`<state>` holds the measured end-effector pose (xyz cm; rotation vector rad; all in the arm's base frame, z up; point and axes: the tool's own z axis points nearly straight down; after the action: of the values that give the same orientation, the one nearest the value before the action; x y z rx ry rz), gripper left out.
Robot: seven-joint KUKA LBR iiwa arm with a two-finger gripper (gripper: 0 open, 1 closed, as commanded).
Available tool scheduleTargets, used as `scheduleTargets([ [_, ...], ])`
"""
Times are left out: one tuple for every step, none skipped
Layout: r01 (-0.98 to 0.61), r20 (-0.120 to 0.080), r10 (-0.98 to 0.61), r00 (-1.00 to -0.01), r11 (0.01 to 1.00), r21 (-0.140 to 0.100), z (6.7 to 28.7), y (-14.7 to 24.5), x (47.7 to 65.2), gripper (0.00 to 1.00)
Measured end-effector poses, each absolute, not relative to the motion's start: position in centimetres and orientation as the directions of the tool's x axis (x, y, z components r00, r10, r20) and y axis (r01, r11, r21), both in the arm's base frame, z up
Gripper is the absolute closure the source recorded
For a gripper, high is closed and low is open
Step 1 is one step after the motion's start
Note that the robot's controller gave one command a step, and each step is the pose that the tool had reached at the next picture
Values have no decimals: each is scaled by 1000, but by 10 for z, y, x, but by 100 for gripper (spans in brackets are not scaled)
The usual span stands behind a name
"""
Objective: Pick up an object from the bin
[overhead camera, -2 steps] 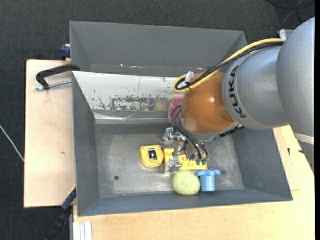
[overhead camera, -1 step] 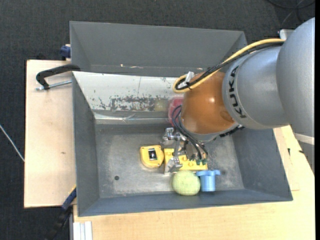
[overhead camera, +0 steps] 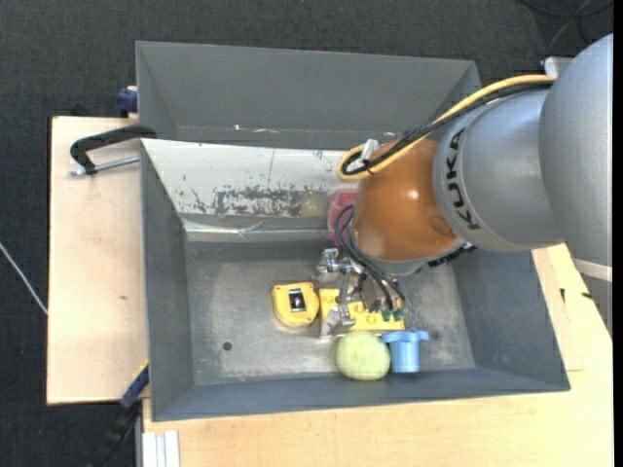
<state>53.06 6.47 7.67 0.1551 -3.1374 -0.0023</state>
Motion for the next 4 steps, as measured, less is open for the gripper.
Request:
scheduleTargets([
  [-329, -1, -329, -944, 944, 3, 77, 53, 590, 100],
  [-329, -1, -329, -944, 944, 3, 77, 53, 590, 100],
  [-330, 2, -330, -944, 944, 2, 121, 57, 576, 100],
  [-311, 0, -311, -950, 950, 2, 183, 58, 567, 100],
])
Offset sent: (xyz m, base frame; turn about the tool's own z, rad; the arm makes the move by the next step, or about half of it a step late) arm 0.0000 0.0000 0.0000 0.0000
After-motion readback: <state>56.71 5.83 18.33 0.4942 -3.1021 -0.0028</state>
